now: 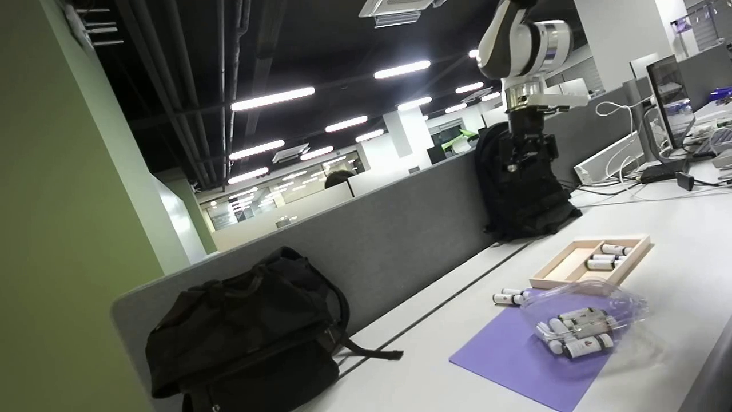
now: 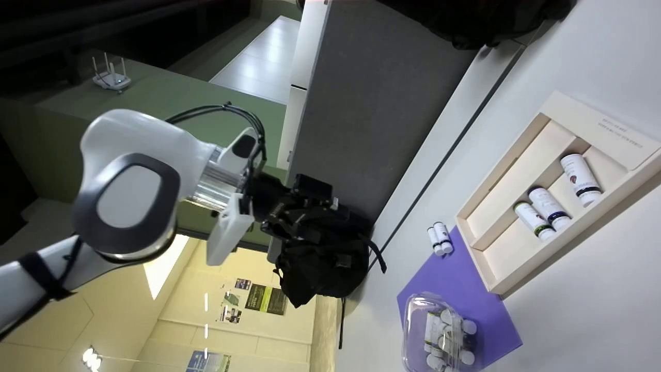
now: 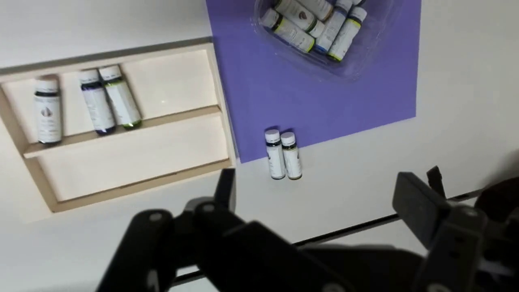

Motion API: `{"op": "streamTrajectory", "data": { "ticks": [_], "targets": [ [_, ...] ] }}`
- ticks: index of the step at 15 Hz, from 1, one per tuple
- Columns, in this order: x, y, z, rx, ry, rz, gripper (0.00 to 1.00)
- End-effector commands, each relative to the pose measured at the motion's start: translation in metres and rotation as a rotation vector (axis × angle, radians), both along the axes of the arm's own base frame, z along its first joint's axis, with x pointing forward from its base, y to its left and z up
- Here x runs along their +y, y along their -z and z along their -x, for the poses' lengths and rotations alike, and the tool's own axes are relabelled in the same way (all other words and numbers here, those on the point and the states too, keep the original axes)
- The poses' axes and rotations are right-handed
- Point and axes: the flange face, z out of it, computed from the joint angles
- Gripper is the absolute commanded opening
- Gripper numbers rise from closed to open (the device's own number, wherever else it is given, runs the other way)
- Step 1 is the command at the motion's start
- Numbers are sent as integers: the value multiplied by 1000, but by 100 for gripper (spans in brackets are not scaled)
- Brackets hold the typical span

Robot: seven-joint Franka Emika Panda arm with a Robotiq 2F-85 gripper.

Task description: Move a bottle from the mat to the tray

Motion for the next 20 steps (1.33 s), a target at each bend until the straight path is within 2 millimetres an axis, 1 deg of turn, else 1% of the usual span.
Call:
{"op": "streamTrajectory", "data": {
  "ticks": [1,3,4,5,6,7,8,12,14,16,20],
  "targets": [
    [45,51,-66,-10,-67,65,100],
    [68,83,-96,-40,-112,131,100],
    [77,93,-109,-44,-107,169,100],
    [69,78,-76,-40,-122,125,100],
    [77,92,-89,-41,-128,148,100],
    [82,102,-97,-40,-132,157,100],
    [83,107,-101,-38,-134,160,100],
    [78,103,-106,-49,-128,164,100],
    [72,133,-111,-19,-114,173,100],
    [68,164,-109,5,-117,175,100],
    [73,224,-101,51,-128,191,100]
  ]
}}
